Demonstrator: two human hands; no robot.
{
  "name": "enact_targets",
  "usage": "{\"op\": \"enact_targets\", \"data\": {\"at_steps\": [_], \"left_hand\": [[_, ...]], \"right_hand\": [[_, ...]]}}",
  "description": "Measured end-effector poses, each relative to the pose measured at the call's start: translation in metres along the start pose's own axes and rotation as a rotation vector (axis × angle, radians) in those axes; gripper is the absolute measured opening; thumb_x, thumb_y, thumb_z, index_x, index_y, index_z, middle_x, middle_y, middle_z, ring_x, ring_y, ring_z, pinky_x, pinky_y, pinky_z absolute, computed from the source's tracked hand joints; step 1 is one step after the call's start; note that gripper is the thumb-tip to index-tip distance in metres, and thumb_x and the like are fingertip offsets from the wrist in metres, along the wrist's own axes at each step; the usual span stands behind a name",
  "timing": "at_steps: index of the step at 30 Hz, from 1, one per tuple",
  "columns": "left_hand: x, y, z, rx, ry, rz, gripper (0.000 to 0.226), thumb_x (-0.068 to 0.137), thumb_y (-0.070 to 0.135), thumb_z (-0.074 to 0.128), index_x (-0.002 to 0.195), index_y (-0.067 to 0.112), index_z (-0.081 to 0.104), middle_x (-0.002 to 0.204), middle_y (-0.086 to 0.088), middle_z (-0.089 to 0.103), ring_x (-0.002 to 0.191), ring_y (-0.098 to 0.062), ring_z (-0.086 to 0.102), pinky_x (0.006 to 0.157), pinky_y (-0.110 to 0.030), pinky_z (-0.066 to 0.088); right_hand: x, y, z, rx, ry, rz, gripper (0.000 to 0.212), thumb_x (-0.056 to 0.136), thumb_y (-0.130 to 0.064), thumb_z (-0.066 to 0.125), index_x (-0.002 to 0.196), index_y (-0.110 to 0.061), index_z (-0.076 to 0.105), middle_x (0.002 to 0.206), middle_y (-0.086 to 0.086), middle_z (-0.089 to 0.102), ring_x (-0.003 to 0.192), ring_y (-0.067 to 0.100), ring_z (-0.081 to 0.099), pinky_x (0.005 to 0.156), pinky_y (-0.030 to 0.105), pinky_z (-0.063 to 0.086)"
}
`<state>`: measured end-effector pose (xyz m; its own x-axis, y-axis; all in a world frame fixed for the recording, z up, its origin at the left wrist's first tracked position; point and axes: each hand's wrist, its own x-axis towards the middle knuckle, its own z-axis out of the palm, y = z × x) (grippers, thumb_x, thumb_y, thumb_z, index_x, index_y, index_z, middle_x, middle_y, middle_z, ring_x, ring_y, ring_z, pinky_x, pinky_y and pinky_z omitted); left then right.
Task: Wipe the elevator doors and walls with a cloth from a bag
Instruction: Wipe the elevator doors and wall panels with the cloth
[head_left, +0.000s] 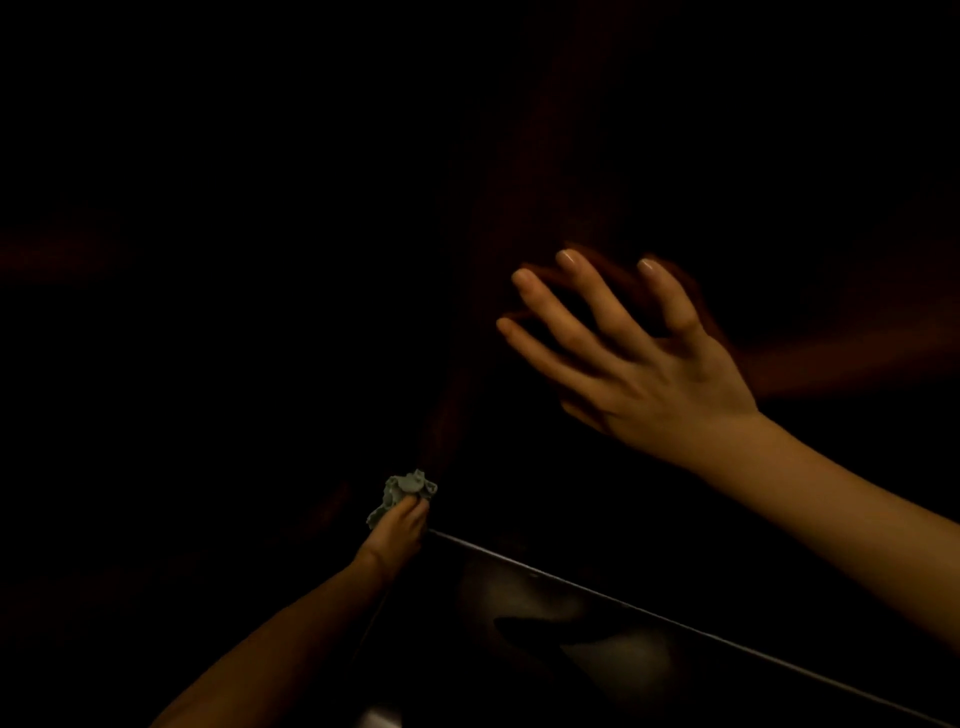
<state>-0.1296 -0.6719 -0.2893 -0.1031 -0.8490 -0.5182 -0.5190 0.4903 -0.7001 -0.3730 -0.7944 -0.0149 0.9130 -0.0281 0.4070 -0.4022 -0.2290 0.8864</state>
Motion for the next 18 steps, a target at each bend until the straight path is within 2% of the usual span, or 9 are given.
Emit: {"op": "enact_targets", "data": {"at_steps": [4,10,15,18], "left_hand": [[0.013,0.017,0.013,-0.05,-0.008,0.022,0.05,0.097,0.018,0.037,0.143,0.002,0.03,0.152,-0.017,0.025,0.141,-0.034,0.014,0.114,-0.047,0.008],[0.006,0.01,0.011,0.052,0.021,0.005,0.052,0.097,0.02,0.037,0.144,0.0,0.027,0.153,-0.021,0.019,0.141,-0.041,0.007,0.112,-0.057,0.002],[-0.012,-0.014,0.0,0.14,0.08,-0.047,0.053,0.096,0.017,0.036,0.144,-0.002,0.023,0.152,-0.024,0.018,0.14,-0.043,0.011,0.111,-0.058,0.007],[-0.029,-0.035,-0.015,0.154,0.121,-0.043,0.052,0.097,0.019,0.037,0.145,0.004,0.025,0.152,-0.022,0.018,0.139,-0.041,0.014,0.11,-0.056,0.013]], "right_hand": [[0.0,0.0,-0.001,0.012,-0.012,-0.011,0.067,0.093,-0.046,0.027,0.149,-0.015,0.009,0.156,0.009,0.016,0.14,0.027,0.018,0.107,0.054,0.002],[0.0,0.0,-0.002,0.003,-0.009,0.006,0.07,0.091,-0.047,0.03,0.149,-0.015,0.009,0.156,0.008,0.016,0.14,0.026,0.018,0.107,0.054,0.002],[0.0,-0.001,-0.002,0.002,-0.004,0.021,0.073,0.089,-0.05,0.033,0.149,-0.015,0.009,0.156,0.007,0.016,0.14,0.026,0.019,0.109,0.053,0.002],[0.0,0.0,-0.003,0.015,-0.001,0.036,0.072,0.089,-0.05,0.034,0.149,-0.016,0.012,0.156,0.007,0.017,0.141,0.026,0.02,0.109,0.053,0.002]]}}
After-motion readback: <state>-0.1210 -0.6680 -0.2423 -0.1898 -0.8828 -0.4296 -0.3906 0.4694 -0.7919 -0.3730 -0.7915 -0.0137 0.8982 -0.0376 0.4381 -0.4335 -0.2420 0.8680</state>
